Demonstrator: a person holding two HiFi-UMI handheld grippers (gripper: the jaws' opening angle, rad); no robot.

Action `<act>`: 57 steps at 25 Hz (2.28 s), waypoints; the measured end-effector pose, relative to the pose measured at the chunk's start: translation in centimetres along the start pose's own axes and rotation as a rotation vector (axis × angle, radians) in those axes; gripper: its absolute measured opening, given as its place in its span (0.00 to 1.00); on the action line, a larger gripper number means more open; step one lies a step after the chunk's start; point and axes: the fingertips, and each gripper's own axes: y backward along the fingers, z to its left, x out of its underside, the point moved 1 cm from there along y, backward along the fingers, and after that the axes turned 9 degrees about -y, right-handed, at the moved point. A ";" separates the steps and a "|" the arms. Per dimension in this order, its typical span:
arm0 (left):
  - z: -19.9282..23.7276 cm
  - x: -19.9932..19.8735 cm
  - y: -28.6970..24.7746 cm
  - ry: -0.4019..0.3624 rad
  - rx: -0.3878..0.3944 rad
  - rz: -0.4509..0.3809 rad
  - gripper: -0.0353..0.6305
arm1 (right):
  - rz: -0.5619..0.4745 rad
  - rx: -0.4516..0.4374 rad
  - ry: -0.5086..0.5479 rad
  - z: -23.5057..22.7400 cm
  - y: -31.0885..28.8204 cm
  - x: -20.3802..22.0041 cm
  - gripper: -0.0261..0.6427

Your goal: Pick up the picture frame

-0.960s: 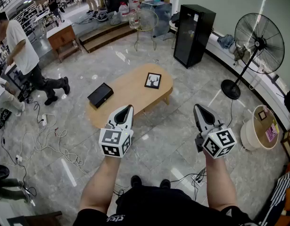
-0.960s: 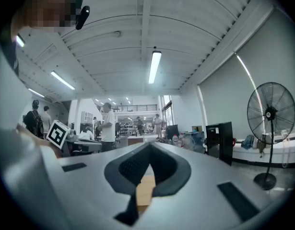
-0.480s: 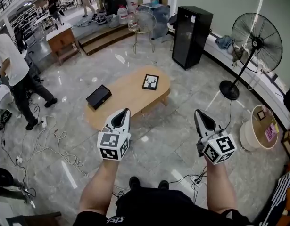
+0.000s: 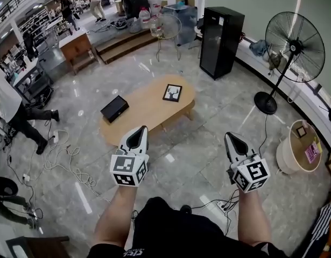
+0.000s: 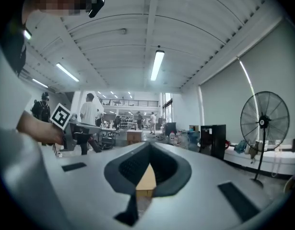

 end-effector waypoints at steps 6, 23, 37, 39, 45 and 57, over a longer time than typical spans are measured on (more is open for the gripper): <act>-0.4 0.9 0.7 0.016 -0.038 0.023 0.06 | 0.016 -0.067 -0.075 0.2 0.5 1.1 0.05; 3.7 2.1 -11.9 0.134 0.093 -0.106 0.06 | 0.092 -0.017 -0.071 -6.1 -9.4 2.2 0.05; 15.7 3.6 -26.7 0.072 0.168 -0.093 0.06 | 0.128 -0.009 -0.096 -7.6 -29.7 1.2 0.05; 16.6 4.1 -27.9 0.084 0.180 -0.088 0.06 | 0.126 -0.006 -0.096 -7.8 -31.0 0.9 0.05; 18.1 3.6 -30.6 0.075 0.193 -0.098 0.06 | 0.115 -0.006 -0.098 -8.8 -34.3 -0.1 0.05; 19.5 3.9 -40.5 0.071 0.155 -0.004 0.06 | 0.094 -0.049 -0.184 -16.4 -42.4 0.2 0.05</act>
